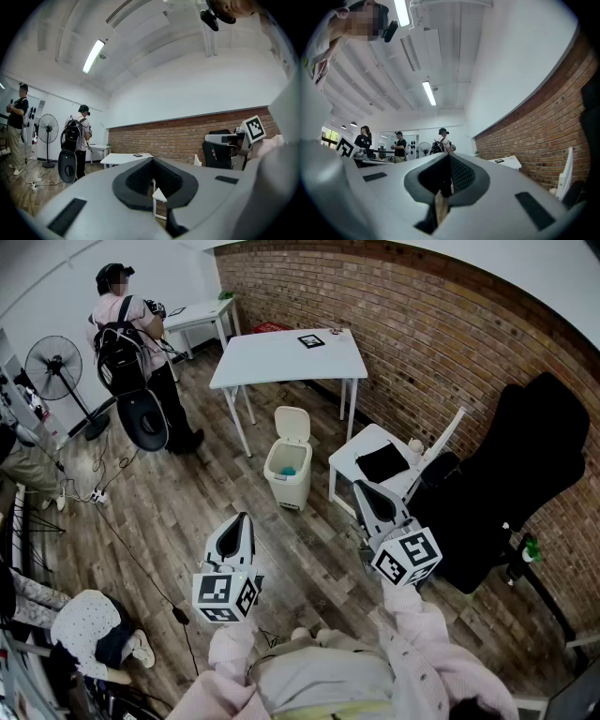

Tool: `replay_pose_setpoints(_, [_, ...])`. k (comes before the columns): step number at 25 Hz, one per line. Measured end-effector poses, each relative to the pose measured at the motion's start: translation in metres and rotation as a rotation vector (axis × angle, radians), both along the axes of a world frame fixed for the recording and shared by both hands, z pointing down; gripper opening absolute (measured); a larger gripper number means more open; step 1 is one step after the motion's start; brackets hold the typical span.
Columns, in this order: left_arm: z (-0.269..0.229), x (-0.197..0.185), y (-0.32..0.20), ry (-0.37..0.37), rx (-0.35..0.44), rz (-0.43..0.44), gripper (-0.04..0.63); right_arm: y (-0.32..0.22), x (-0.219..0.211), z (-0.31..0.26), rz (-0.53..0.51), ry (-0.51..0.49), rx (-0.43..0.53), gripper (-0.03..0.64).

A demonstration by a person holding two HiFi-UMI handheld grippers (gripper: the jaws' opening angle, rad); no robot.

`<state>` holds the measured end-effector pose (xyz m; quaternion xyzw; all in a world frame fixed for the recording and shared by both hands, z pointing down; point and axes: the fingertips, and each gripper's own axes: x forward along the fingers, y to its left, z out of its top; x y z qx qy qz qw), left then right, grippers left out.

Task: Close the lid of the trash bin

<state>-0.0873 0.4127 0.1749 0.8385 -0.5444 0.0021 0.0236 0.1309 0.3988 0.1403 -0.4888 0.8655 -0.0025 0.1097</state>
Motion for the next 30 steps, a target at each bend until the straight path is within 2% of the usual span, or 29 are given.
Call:
replay_pose_setpoints(10, [0.004,0.009,-0.008,0.002,-0.012,-0.014,-0.007,-0.013,0.019,0.004,0.023,-0.029,0.000,0.003])
replay_pose_setpoints(22, [0.013,0.018,-0.014,0.018,-0.024,-0.038,-0.008,-0.027,0.031,0.018,-0.013,-0.030,-0.030,0.008])
replay_pose_setpoints(27, [0.017,0.016,-0.016,0.019,-0.035,-0.057,-0.007,-0.033,0.037,0.020,0.003,-0.049,-0.033,0.070])
replay_pose_setpoints(30, [0.021,0.015,-0.016,0.020,-0.049,-0.070,-0.006,-0.038,0.039,0.026,0.008,-0.045,-0.044,0.085])
